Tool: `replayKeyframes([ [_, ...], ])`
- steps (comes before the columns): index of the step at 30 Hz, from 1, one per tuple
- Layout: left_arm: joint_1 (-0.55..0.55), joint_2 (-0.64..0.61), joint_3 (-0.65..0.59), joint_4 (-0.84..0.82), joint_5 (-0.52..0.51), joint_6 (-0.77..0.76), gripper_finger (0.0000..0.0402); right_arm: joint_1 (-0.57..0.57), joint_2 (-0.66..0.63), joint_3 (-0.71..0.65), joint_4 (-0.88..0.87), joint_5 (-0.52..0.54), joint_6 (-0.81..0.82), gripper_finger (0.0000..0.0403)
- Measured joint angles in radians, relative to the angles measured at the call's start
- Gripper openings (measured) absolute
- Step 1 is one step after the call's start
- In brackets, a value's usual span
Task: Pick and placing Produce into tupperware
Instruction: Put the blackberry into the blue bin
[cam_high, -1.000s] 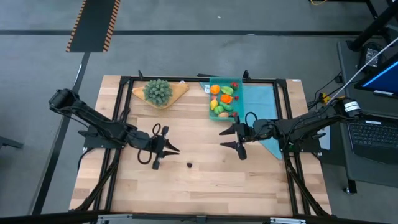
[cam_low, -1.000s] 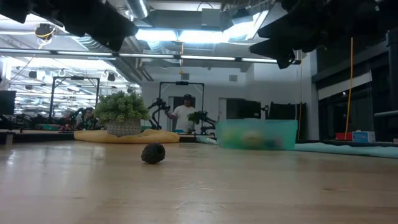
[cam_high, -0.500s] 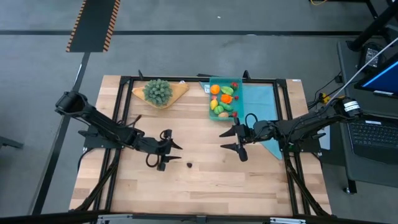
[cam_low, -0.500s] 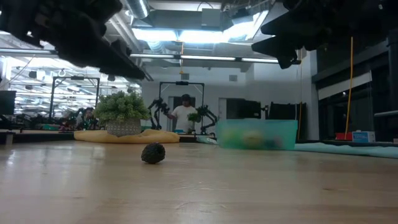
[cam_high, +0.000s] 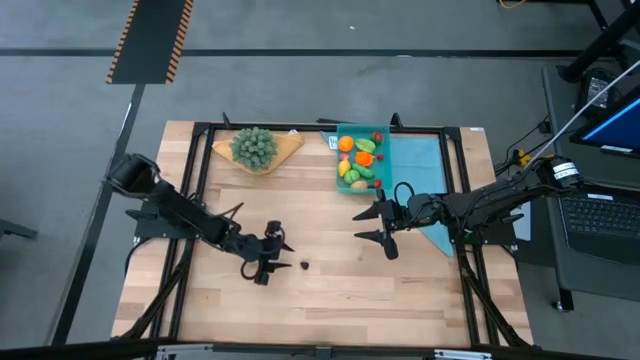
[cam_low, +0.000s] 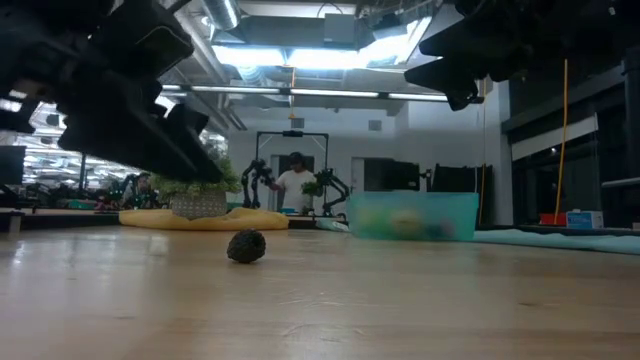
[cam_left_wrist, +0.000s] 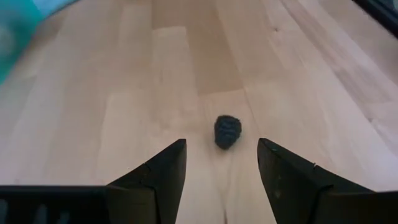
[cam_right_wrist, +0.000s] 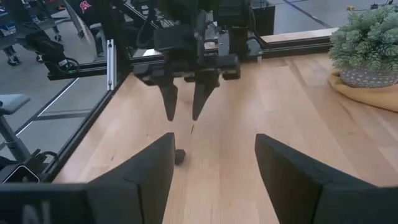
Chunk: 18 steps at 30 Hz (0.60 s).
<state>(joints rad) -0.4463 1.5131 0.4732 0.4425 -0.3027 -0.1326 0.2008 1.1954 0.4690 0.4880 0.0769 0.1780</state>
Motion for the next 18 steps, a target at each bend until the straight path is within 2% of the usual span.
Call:
replayKeyframes([
  [7,0.004,0.099,0.0,0.035,0.002,-0.076,0.0188,0.0,0.0,0.0,0.0,0.0,0.0,0.0224],
  [18,0.005,0.245,0.009,0.203,0.009,-0.078,0.0188,0.0,0.0,0.0,-0.001,0.0,-0.003,0.0224],
])
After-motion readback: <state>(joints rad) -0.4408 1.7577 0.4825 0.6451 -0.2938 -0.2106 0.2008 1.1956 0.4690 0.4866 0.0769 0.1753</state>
